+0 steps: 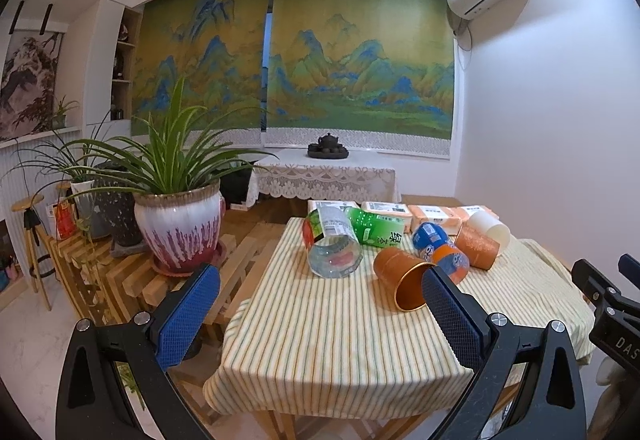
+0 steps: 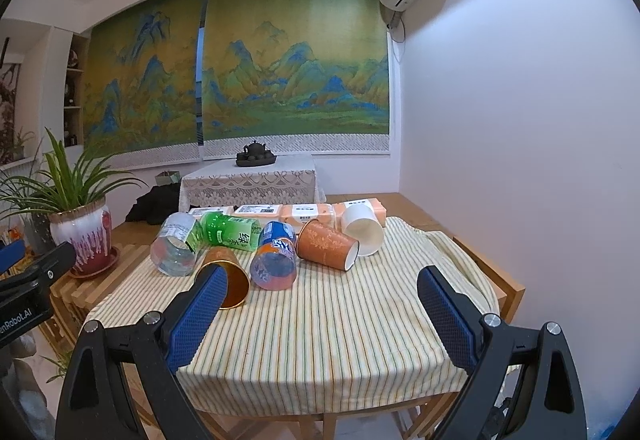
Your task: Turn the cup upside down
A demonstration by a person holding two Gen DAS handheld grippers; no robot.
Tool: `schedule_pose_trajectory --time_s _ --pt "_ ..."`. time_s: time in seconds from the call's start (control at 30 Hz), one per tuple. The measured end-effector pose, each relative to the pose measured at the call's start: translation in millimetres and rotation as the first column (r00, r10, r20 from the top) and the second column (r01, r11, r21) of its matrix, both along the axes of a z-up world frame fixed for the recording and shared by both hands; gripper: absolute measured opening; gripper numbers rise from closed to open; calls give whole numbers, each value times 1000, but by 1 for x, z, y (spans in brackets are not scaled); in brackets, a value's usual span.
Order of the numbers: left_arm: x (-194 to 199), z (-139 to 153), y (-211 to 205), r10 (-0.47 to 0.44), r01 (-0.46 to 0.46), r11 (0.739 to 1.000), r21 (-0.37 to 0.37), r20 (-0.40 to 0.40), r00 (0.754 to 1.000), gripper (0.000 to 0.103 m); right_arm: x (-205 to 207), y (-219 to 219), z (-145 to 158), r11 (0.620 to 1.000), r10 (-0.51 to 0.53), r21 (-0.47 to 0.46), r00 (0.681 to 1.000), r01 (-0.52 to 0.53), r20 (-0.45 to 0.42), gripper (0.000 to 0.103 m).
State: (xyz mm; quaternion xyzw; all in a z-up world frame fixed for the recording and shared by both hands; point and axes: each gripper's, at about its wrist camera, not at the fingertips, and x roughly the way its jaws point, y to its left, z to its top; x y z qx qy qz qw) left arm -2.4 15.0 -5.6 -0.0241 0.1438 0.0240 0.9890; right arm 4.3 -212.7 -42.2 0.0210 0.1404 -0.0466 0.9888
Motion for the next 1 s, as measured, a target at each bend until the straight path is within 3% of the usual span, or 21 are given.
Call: schedule_pose_trajectory --time_s 1.0 --pt "7 -8 -17 -34 35 999 25 -20 999 102 4 -10 -5 1000 -18 -4 1000 18 -4 94"
